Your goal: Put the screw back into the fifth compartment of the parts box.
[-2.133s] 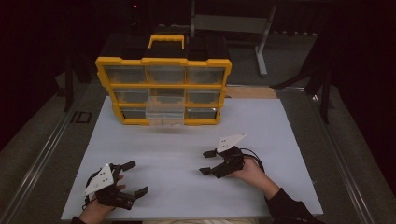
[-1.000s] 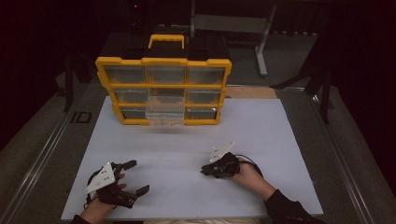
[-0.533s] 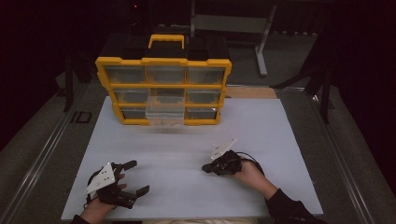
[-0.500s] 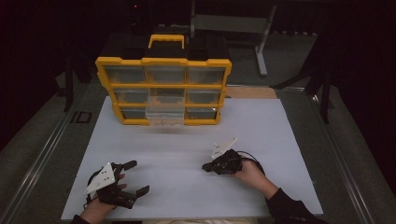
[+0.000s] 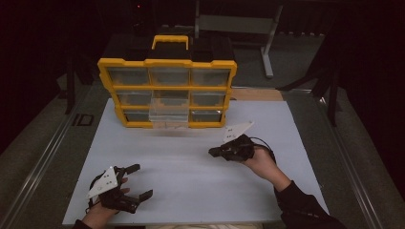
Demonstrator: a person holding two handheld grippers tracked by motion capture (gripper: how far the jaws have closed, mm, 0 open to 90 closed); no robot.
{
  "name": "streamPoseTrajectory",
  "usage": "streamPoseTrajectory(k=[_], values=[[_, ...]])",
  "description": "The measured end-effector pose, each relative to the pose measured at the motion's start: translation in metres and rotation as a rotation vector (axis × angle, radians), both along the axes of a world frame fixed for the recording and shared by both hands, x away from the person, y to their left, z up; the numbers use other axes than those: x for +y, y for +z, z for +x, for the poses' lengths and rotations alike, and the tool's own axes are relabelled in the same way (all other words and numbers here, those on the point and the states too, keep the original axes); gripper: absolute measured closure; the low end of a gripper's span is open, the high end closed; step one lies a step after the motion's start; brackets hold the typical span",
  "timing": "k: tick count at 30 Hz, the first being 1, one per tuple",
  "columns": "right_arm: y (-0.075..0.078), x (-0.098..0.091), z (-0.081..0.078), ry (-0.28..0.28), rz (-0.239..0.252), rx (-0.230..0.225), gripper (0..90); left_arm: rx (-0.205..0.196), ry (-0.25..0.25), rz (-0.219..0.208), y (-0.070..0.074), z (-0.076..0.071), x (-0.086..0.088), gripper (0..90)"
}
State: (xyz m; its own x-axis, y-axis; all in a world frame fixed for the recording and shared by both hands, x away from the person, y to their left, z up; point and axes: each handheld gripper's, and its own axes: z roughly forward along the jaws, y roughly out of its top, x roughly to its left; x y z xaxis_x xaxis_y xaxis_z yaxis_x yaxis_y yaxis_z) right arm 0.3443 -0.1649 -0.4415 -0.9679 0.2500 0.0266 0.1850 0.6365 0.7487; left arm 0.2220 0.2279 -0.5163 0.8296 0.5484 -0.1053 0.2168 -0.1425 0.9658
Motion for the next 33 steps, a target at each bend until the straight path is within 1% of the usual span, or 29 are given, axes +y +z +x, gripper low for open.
streamPoseTrajectory(k=[2, 7, 8, 9, 11, 13, 15, 17, 18, 19, 21, 22, 23, 24, 25, 27, 31, 33], values=[[0.008, -0.001, 0.005, -0.007, 0.017, -0.006, 87.8, 0.000, 0.000, 0.001, 0.000, 0.000, 0.000, 1.3], [0.030, -0.001, 0.016, -0.018, 0.054, -0.041, 87.8, 0.002, 0.000, 0.004, 0.000, 0.001, 0.001, 1.3], [0.030, -0.001, 0.016, -0.018, 0.054, -0.041, 87.8, 0.002, 0.000, 0.004, 0.000, 0.001, 0.001, 1.4], [0.040, 0.000, 0.022, -0.022, 0.062, -0.059, 87.8, 0.002, 0.000, 0.005, 0.000, 0.001, 0.000, 1.3], [0.048, 0.001, 0.027, -0.027, 0.072, -0.066, 87.8, 0.000, -0.001, 0.005, 0.000, 0.000, 0.000, 1.3], [0.058, 0.003, 0.032, -0.028, 0.078, -0.082, 87.8, 0.000, 0.000, 0.007, 0.000, 0.000, 0.001, 1.3], [0.068, 0.006, 0.038, -0.028, 0.085, -0.096, 87.8, 0.000, 0.000, 0.000, 0.000, 0.000, 0.001, 1.3], [0.077, 0.010, 0.042, -0.027, 0.084, -0.115, 87.8, -0.001, -0.001, 0.008, 0.000, 0.000, 0.000, 1.3], [0.077, 0.010, 0.042, -0.027, 0.084, -0.115, 87.8, -0.001, -0.001, 0.008, 0.000, 0.000, 0.000, 1.3], [0.086, 0.014, 0.048, -0.028, 0.088, -0.125, 87.8, -0.001, -0.001, 0.005, 0.000, 0.000, 0.000, 1.3], [0.092, 0.018, 0.053, -0.027, 0.087, -0.130, 87.8, 0.000, 0.000, 0.003, 0.000, 0.000, 0.000, 1.3], [0.092, 0.018, 0.053, -0.027, 0.087, -0.130, 87.8, 0.000, 0.000, 0.003, 0.000, 0.000, 0.000, 1.4], [0.098, 0.022, 0.060, -0.023, 0.092, -0.134, 87.8, 0.000, 0.001, 0.001, 0.000, 0.000, 0.001, 1.3], [0.098, 0.022, 0.060, -0.023, 0.092, -0.134, 87.8, 0.000, 0.001, 0.001, 0.000, 0.000, 0.001, 1.3], [0.102, 0.026, 0.064, -0.019, 0.099, -0.136, 87.8, -0.003, 0.000, 0.007, 0.000, 0.000, 0.001, 1.3], [0.105, 0.029, 0.068, -0.011, 0.116, -0.131, 87.8, -0.001, 0.000, 0.005, 0.000, 0.000, 0.001, 1.3], [0.108, 0.037, 0.075, 0.010, 0.133, -0.140, 87.8, -0.001, -0.001, 0.003, 0.000, 0.000, 0.001, 1.3], [0.110, 0.041, 0.078, 0.010, 0.138, -0.139, 87.8, -0.002, -0.003, 0.005, 0.000, 0.000, 0.001, 1.3]])
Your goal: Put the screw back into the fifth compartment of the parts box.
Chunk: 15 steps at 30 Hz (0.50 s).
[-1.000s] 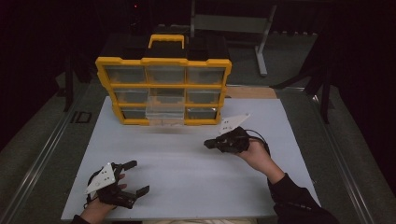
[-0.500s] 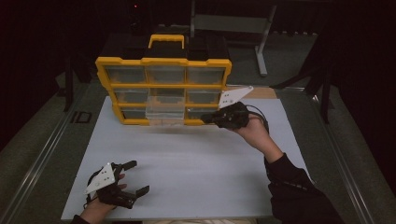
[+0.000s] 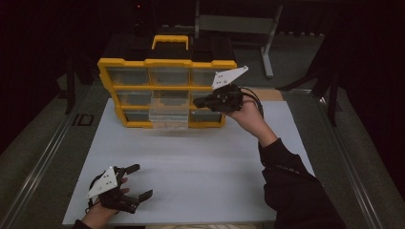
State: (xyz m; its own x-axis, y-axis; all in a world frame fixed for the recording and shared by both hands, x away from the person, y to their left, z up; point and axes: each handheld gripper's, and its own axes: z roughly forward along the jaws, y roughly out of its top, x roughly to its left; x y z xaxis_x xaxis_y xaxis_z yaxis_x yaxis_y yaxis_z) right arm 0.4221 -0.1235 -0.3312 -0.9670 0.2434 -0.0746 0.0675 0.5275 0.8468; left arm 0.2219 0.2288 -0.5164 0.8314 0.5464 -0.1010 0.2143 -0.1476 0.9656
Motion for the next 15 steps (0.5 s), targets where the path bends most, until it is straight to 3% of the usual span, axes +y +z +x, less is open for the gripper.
streamPoseTrajectory(k=[9, 15], values=[[0.007, 0.026, 0.014, 0.019, 0.021, -0.001, 87.8, -0.001, 0.001, 0.000, 0.000, 0.000, 0.000, 1.3], [0.003, 0.044, 0.019, 0.041, 0.008, 0.014, 87.8, -0.002, 0.000, -0.003, 0.000, 0.000, 0.001, 1.3]])
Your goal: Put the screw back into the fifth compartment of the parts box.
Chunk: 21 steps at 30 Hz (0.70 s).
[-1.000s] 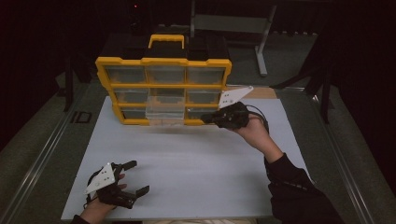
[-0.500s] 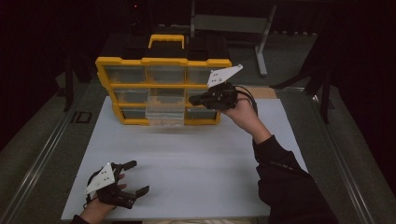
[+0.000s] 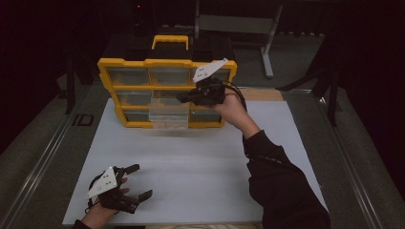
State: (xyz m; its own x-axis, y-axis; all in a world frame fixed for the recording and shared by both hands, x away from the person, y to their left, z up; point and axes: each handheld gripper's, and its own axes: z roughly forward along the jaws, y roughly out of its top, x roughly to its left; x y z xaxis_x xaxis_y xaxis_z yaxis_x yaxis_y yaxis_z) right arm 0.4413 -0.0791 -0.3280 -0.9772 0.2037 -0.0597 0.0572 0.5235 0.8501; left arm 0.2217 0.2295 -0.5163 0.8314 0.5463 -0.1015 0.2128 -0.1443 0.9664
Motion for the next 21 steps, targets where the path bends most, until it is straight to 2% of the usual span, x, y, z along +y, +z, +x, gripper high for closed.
streamPoseTrajectory(k=[15, 18, 20, 21], values=[[-0.029, 0.025, 0.017, -0.019, -0.071, 0.075, 87.1, -0.004, -0.003, 0.001, 0.000, 0.000, 0.000, 1.3], [-0.031, 0.025, 0.017, -0.029, -0.072, 0.080, 78.4, -0.003, -0.004, 0.000, 0.000, 0.000, 0.000, 1.3], [-0.029, 0.023, 0.018, -0.041, -0.054, 0.086, 70.6, -0.003, -0.005, 0.000, 0.000, 0.000, 0.000, 1.4], [-0.027, 0.021, 0.017, -0.046, -0.039, 0.091, 69.5, -0.004, -0.005, 0.000, 0.000, 0.000, 0.000, 1.4]])
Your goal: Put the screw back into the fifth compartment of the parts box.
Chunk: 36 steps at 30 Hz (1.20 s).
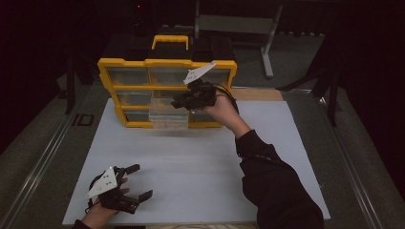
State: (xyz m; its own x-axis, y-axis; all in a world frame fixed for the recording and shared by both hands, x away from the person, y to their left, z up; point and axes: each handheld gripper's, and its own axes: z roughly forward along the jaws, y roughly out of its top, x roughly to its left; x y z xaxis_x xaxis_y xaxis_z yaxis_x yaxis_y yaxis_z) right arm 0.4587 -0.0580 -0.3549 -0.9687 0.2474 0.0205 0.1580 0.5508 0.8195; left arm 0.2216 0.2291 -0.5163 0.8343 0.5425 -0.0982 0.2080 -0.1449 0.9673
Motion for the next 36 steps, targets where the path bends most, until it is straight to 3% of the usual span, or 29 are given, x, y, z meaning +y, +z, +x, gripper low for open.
streamPoseTrajectory(k=[10, 18, 21, 27, 30, 36], values=[[0.015, -0.020, -0.014, -0.013, 0.060, -0.002, 40.8, 0.003, 0.002, 0.002, 0.000, 0.000, 0.000, 1.3], [0.014, -0.041, -0.029, -0.052, 0.099, 0.004, 24.2, 0.004, 0.003, 0.003, 0.000, 0.000, 0.000, 1.3], [0.011, -0.048, -0.033, -0.057, 0.112, 0.000, 21.7, 0.005, 0.003, 0.001, 0.000, 0.000, 0.000, 1.4], [-0.003, -0.070, -0.048, -0.085, 0.153, 0.009, 14.1, 0.004, 0.004, 0.001, 0.000, 0.000, 0.000, 1.3], [-0.013, -0.077, -0.056, -0.105, 0.151, 0.012, 14.1, 0.002, 0.003, 0.003, 0.000, 0.000, -0.001, 1.3], [-0.037, -0.090, -0.073, -0.091, 0.121, 0.011, 14.2, 0.002, 0.003, 0.003, 0.000, 0.000, 0.000, 1.3]])
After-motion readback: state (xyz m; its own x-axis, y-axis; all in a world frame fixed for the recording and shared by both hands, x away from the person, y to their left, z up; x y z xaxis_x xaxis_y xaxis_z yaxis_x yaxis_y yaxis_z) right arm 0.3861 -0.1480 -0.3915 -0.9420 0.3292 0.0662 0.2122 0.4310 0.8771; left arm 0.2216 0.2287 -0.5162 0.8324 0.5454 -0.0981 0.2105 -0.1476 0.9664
